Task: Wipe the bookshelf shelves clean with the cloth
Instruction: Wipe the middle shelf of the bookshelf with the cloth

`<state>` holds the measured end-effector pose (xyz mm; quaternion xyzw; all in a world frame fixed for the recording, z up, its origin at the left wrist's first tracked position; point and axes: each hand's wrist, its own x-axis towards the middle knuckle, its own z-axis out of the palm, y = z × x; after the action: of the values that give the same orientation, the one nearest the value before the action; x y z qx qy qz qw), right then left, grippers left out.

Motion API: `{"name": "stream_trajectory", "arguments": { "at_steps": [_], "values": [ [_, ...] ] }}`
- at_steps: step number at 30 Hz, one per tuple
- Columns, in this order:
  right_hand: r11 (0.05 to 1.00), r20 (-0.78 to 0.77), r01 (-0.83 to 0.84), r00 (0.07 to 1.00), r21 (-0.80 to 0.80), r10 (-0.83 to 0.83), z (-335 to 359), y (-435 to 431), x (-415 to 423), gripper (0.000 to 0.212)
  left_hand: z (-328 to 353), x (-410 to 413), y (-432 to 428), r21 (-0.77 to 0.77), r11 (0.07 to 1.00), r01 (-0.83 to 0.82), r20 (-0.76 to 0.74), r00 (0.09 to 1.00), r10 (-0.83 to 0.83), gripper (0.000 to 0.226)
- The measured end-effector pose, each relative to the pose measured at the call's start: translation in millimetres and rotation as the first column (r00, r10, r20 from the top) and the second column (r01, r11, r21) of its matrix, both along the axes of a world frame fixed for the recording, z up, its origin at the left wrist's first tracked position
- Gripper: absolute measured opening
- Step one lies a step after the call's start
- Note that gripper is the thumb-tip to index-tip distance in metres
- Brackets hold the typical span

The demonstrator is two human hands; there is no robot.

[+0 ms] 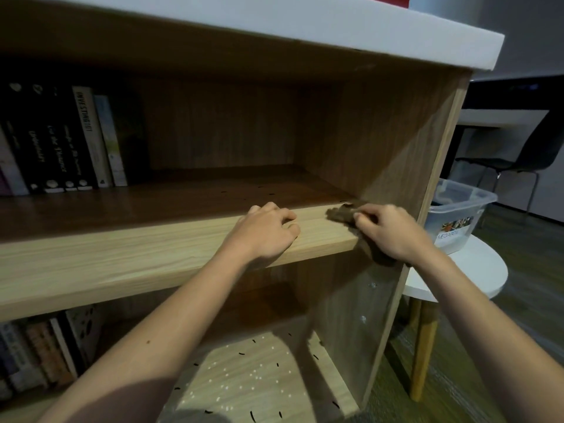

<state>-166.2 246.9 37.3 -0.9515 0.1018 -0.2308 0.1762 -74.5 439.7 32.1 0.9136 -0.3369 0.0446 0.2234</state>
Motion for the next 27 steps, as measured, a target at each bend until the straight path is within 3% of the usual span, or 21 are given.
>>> {"name": "stream_trajectory", "arguments": {
  "at_steps": [3, 5, 8, 10, 13, 15, 17, 20, 22, 25, 27],
  "values": [
    [0.988, 0.015, 0.141, 0.99, -0.071, -0.14, -3.6, 12.5, 16.8, 0.03, -0.8, -0.3, -0.4, -0.019, 1.0, -0.005, -0.001, 1.0, 0.005, 0.045],
    [0.996, 0.028, 0.062, 0.998, -0.066, -0.06, -10.0, 42.6, 20.6, 0.032, -0.4, -0.2, -1.0, -0.067, 0.998, -0.009, -0.01, 1.0, 0.008, 0.045],
    [0.938, -0.018, -0.184, 0.98, 0.293, 0.198, 6.1, 64.2, 13.2, 0.039, 3.2, -1.8, -1.1, -0.239, 0.971, -0.014, -0.034, 0.999, 0.006, 0.046],
    [0.882, 0.048, -0.228, 0.972, 0.413, 0.229, 23.6, 46.9, 9.9, 0.038, 4.0, -5.5, -0.2, -0.269, 0.963, 0.002, -0.016, 1.0, -0.006, 0.047],
    [0.959, 0.149, -0.095, 0.987, 0.266, 0.057, 28.3, 1.9, 6.0, 0.035, 4.1, -9.0, 2.2, -0.227, 0.974, 0.015, 0.089, 0.996, 0.006, 0.044],
    [0.99, 0.046, 0.024, 0.998, 0.138, -0.031, 15.1, -18.7, 6.1, 0.031, 7.5, -14.0, -3.6, -0.228, 0.974, 0.009, 0.186, 0.982, 0.035, 0.043],
    [0.999, -0.062, 0.034, 0.998, 0.034, -0.032, -2.0, -25.0, 8.1, 0.029, 14.5, -23.4, -22.0, -0.163, 0.987, -0.007, 0.209, 0.977, 0.042, 0.05],
    [0.997, 0.01, 0.04, 0.999, -0.072, -0.039, -18.0, -24.6, 9.3, 0.031, 23.6, -37.9, -62.1, 0.191, 0.98, -0.049, 0.072, 0.997, 0.036, 0.078],
    [0.994, 0.071, 0.057, 0.996, -0.09, -0.051, -21.5, -26.3, 11.2, 0.032, 30.7, -35.9, -77.6, 0.333, 0.942, -0.04, -0.007, 0.999, 0.045, 0.082],
    [0.993, 0.096, 0.055, 0.994, -0.1, -0.046, -23.5, -27.9, 13.8, 0.032, 51.6, -18.6, -74.4, 0.262, 0.951, 0.162, -0.238, 0.966, -0.099, 0.06],
    [0.994, 0.105, 0.047, 0.994, -0.099, -0.037, -24.5, -27.8, 14.6, 0.031, 61.2, -4.2, -64.4, 0.193, 0.958, 0.213, -0.325, 0.935, -0.142, 0.056]
  ]
}}
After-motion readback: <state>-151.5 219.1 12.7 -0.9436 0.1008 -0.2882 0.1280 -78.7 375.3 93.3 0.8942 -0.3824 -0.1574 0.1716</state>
